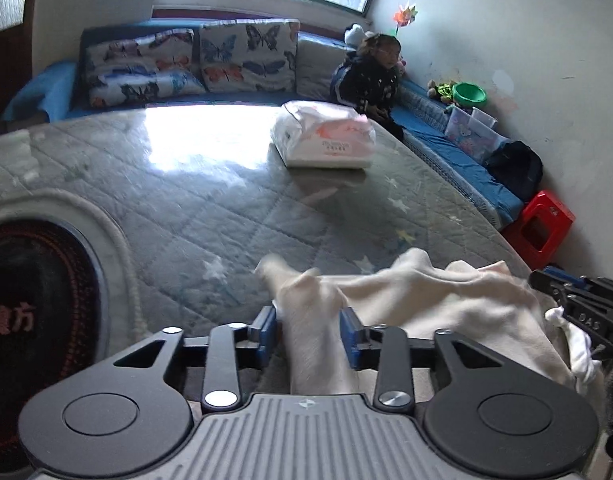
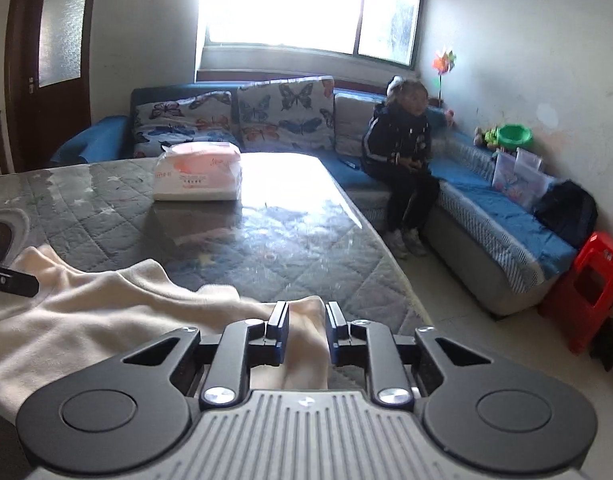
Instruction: Fold clothes
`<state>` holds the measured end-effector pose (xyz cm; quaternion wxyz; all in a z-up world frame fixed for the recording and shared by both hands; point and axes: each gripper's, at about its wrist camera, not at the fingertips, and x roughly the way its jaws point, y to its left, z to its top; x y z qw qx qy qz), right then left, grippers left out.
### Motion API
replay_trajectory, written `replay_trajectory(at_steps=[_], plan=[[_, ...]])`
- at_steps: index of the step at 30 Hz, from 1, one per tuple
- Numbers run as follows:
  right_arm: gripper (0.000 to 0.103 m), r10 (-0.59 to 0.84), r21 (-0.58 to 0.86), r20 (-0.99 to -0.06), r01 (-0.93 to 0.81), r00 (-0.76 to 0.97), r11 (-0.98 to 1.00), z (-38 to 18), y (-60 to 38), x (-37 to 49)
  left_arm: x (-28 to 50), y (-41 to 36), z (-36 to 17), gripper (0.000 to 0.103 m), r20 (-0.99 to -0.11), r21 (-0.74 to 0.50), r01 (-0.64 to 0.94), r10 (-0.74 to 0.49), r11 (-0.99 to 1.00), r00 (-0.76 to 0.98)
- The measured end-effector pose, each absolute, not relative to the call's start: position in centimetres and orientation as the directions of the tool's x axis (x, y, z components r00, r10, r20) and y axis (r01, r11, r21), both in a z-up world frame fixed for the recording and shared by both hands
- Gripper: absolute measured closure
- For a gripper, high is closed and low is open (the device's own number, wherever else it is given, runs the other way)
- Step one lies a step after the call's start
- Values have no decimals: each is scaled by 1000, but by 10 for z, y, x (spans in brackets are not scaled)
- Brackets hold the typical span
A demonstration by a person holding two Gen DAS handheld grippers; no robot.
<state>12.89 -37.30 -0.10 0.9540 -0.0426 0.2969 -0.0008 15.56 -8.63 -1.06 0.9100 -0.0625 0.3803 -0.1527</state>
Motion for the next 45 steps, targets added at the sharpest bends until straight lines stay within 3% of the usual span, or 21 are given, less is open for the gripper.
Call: replay_trajectory(at_steps=[6, 10, 25, 45], plan=[[83, 80, 0, -586, -99, 806, 995, -6, -361, 131, 147, -95, -4, 60, -659, -226, 281, -359, 933, 661], [70, 120, 30, -594, -127, 795, 991, -14, -351, 138, 147, -106, -8, 60, -675, -219, 312, -375, 924, 636], [52, 160, 44, -583, -166, 796, 985, -24, -324, 157, 148, -122, -21, 53, -690, -178, 341, -365, 923, 626], [49, 204, 27, -607, -236, 768, 971, -28, -298, 182, 146, -115, -21, 44, -686, -189, 344, -374, 920, 624]])
